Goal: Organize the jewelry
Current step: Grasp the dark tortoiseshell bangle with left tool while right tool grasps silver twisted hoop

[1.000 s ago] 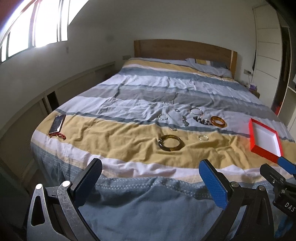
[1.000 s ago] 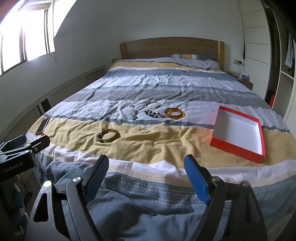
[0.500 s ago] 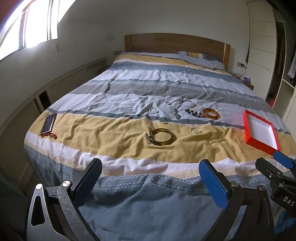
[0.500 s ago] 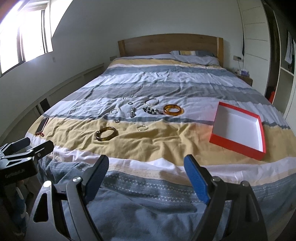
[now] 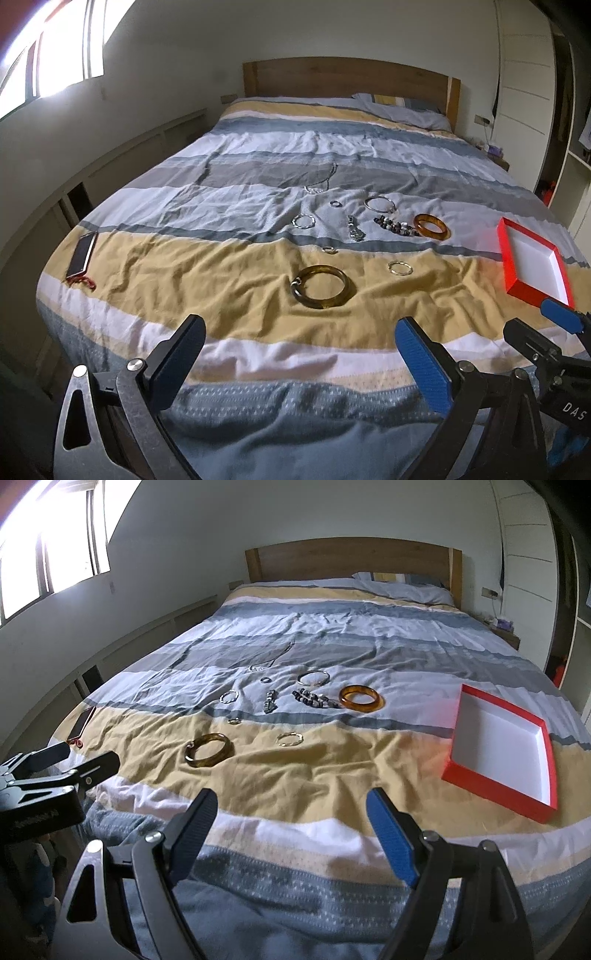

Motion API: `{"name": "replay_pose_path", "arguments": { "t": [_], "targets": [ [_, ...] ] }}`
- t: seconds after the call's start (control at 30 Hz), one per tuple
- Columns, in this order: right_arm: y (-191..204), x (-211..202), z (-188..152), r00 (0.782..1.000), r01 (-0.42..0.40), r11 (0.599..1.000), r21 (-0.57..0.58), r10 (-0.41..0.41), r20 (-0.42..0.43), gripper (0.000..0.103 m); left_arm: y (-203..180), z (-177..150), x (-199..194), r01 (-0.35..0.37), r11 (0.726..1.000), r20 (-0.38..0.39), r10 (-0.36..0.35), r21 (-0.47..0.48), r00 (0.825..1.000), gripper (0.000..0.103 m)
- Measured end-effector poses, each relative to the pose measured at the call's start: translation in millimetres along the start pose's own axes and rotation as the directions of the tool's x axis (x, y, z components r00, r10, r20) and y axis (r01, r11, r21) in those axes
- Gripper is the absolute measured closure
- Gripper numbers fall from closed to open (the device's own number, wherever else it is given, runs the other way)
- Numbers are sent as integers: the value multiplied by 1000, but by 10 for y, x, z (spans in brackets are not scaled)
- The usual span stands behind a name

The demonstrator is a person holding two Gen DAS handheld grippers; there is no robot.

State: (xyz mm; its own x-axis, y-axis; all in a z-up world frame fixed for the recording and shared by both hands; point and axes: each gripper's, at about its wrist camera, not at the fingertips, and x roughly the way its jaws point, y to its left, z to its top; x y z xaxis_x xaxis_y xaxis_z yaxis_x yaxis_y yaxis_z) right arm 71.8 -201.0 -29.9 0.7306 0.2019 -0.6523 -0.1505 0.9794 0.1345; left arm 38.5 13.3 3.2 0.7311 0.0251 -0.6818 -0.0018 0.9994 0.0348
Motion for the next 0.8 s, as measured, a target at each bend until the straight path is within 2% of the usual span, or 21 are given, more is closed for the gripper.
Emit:
{"name": "replay_pose_path", "arguments": {
  "t": [0.23,0.4,0.5,0.57,0.63,0.8],
  "targets": [
    [-20,302,132,999,-27,999,-18,26,-27,21,-8,84,424,17,1000,-61,-17,7,998,7],
    [13,602,278,997,-64,997,-51,62,-52,23,106,100,796,69,997,-124,-71,-19,990,9],
    [13,864,345,992,-98,994,-58,93,-83,29,197,121,1029,76,997,-151,-80,-33,985,12],
    [17,1059,380,988,-120,991,-60,113,-109,43,234,145,1196,68,997,-174,-71,-27,982,22],
    [26,1253,408,983,-136,989,-63,127,-132,50,277,176,1385,70,997,-202,-76,-37,976,29],
    [18,1719,487,974,-158,986,-62,145,-172,51,331,240,1819,79,995,-263,-93,-64,960,45]
  ]
}}
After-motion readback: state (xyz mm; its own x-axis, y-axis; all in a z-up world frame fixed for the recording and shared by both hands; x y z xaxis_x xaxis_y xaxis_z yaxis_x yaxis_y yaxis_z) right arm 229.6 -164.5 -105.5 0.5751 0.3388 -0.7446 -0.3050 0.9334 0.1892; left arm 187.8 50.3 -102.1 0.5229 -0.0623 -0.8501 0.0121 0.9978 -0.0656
